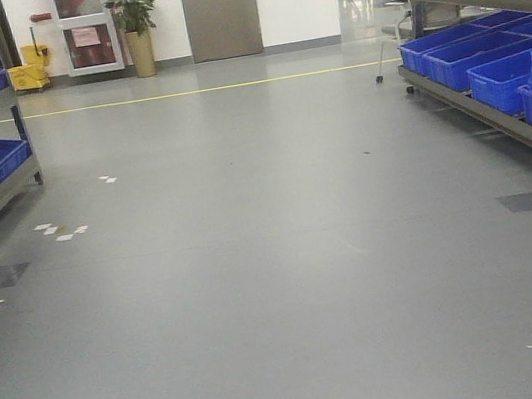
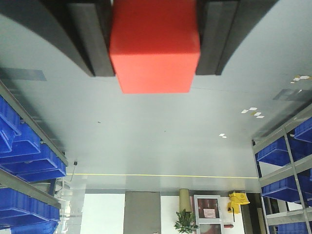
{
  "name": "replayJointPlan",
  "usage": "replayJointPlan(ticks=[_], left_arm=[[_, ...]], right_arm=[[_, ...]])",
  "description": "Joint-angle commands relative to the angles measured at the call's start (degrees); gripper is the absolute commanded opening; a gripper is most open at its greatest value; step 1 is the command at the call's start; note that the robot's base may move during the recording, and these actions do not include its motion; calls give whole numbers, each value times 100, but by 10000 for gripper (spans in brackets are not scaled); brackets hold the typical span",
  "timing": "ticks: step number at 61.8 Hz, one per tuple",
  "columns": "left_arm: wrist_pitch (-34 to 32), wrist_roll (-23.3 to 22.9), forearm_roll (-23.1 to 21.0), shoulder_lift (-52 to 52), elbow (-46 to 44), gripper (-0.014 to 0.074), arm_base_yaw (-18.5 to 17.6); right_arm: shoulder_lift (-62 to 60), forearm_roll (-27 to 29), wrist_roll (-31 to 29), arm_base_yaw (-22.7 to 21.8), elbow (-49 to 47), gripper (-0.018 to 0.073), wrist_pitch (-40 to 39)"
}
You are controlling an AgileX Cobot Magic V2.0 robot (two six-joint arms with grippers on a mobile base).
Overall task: Sort and place red and blue blocks on shelf
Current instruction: 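Drive the base down the aisle carrying both cubes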
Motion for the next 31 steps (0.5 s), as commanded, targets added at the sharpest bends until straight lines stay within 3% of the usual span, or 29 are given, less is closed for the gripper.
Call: replayJointPlan(ticks=[1, 31], left_arm=[[-471, -36, -22, 97, -169, 125, 3], [-471, -36, -22, 97, -169, 125, 3]], right_arm=[[34, 5, -46, -34, -148, 50, -494], [34, 5, -46, -34, -148, 50, -494]])
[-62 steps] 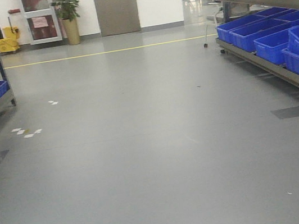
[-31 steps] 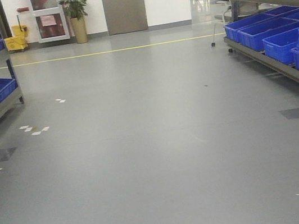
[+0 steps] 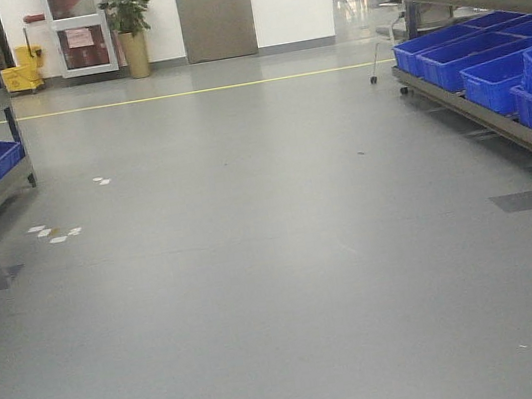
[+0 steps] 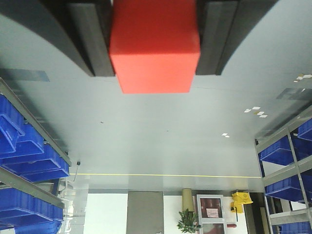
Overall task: Sort and place red and blue blocks on shelf
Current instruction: 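Drive the base down the aisle carrying both cubes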
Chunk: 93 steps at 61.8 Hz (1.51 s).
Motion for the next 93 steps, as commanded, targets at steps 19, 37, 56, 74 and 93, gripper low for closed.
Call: replayJointPlan(ticks=[19, 37, 56, 74, 93], left_arm=[[-471, -36, -22, 97, -169, 125, 3], [-471, -36, -22, 97, -169, 125, 3], [-471, -36, -22, 97, -169, 125, 3], [-471, -36, -22, 97, -169, 125, 3], [-471, -36, -22, 97, -169, 125, 3]], right_arm=[[34, 5, -46, -34, -148, 50, -494], [34, 5, -46, -34, -148, 50, -494], [34, 5, -46, -34, -148, 50, -494], [34, 5, -46, -34, -148, 50, -494], [34, 5, -46, -34, -148, 50, -494]])
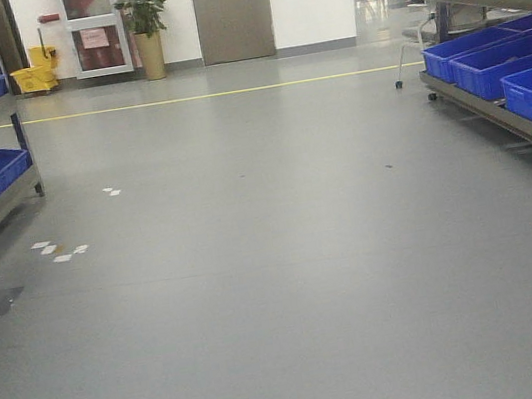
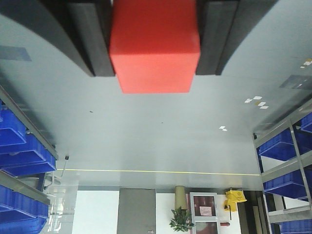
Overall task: Sort and place red and blue blocks on shelf
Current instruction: 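Drive the base down the aisle carrying both cubes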
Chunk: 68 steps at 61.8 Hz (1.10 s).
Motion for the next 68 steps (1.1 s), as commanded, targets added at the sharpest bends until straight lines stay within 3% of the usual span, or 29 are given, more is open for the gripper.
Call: replayJointPlan(ticks=[1, 68], left_arm=[[-479, -36, -22, 97, -169, 125, 3], [-479, -36, -22, 97, -169, 125, 3]], right_arm=[[34, 5, -46, -34, -148, 50, -494], [34, 5, -46, -34, -148, 50, -494]])
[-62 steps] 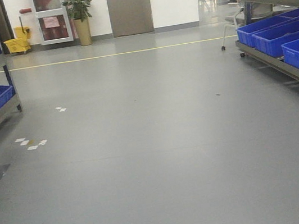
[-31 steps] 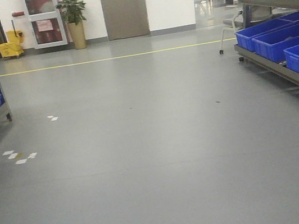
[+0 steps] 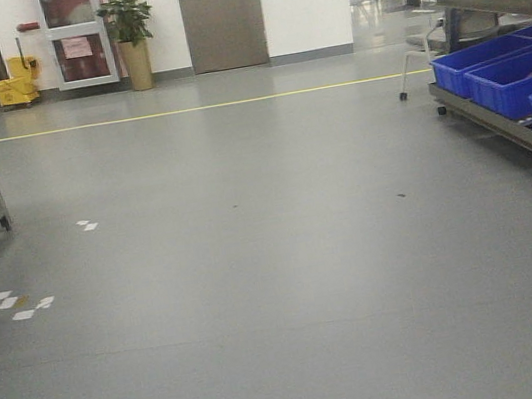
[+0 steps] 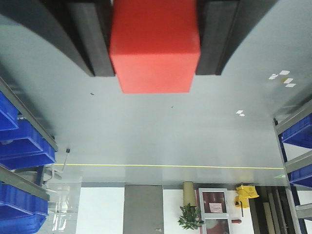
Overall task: Sort and place red and blue blocks on shelf
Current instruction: 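Drive the base down the aisle carrying both cubes, then turn the base toward the shelf of blue bins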
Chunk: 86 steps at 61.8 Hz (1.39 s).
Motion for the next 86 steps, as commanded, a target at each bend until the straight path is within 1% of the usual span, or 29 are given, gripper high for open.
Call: replayJointPlan(ticks=[1, 86], left_arm=[[-483, -36, -22, 97, -169, 125, 3], [-483, -36, -22, 97, -169, 125, 3]], right_arm=[[34, 5, -46, -34, -148, 50, -494], [34, 5, -46, -34, -148, 50, -494]])
